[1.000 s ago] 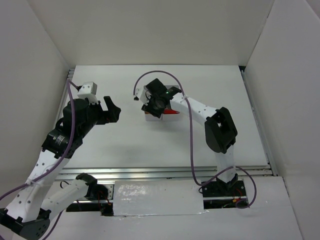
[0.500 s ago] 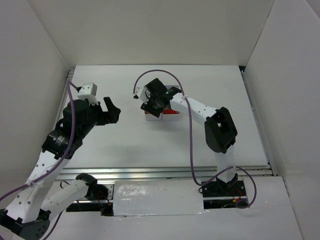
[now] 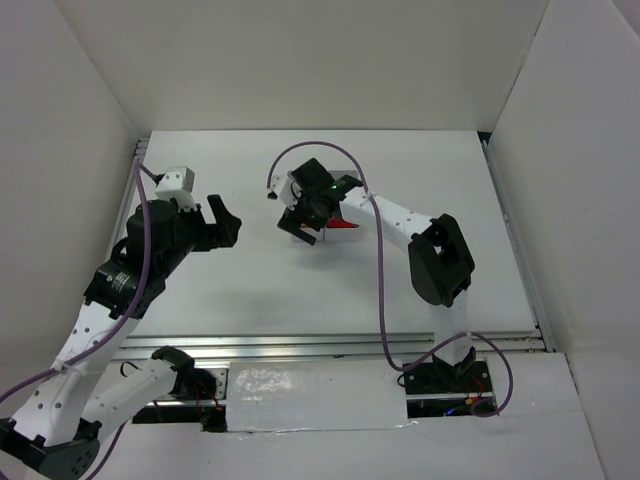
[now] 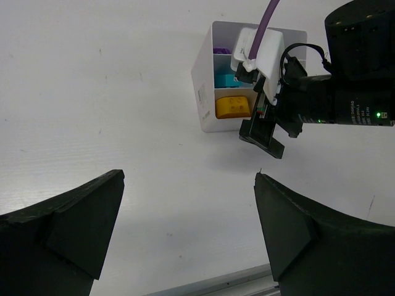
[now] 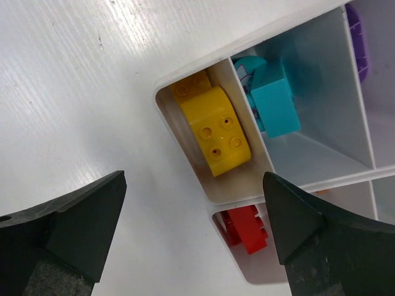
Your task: Sort the legos into containers by color
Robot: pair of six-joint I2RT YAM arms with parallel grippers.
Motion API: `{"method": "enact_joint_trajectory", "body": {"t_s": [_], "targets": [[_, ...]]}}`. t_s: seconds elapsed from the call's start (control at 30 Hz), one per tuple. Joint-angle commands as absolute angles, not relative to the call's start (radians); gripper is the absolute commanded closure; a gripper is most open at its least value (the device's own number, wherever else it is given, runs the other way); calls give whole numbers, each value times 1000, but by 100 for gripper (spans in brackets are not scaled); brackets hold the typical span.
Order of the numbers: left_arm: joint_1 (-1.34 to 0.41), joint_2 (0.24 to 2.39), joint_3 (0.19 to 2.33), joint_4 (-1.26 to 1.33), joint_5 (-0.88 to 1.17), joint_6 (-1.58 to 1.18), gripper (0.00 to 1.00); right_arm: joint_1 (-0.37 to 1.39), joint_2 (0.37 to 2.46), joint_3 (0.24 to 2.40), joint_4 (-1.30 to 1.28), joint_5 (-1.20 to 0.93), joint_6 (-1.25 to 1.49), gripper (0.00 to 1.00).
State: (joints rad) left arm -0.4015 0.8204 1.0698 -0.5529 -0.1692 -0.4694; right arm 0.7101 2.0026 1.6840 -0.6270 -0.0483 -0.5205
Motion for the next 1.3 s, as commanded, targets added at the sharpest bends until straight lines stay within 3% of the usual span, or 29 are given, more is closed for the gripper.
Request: {"method": "enact_joint_trajectory", "body": {"t_s": [0.0, 0.17, 0.2, 0.27, 0.37, 0.43, 0.5, 0.57, 0.83, 0.97, 1.1, 1.27], "targets": [[-396, 804, 1054, -509, -160, -451, 1, 715, 1968, 1667, -589, -77, -505, 2], [-396, 802, 1061, -512, -166, -454, 0, 712, 1890, 1652, -569, -81, -419, 12], [-396, 805, 1066, -515, -181, -454, 1, 710, 1837, 1640, -542, -84, -394, 11], [-396, 811, 1083, -525, -198, -456, 0, 712, 1730, 1585, -488, -60, -295, 0], [-393, 845, 1129, -535, -235, -462, 0, 712, 1569, 1496, -364, 41, -114, 0], [-379, 905, 1201, -583, -293, -475, 0, 710, 1501, 1468, -324, 246, 10, 0], [-361, 992, 1265, -661, -325, -497, 0, 663, 1447, 1509, -468, 409, 231, 0], [-319, 1052, 1359, -705, -353, -511, 0, 600, 1412, 1584, -677, 399, 402, 0], [-169, 1215, 1571, -828, -485, -503, 0, 491, 1010, 1522, -949, 574, 506, 0], [-170, 1154, 1545, -819, -476, -505, 0, 491, 887, 1597, -1148, 630, 557, 0], [-170, 1068, 1431, -768, -289, -508, 1, 491, 815, 1693, -1265, 678, 568, 0], [-169, 1045, 1367, -805, -324, -561, 1, 491, 782, 1726, -1330, 698, 583, 0]]}}
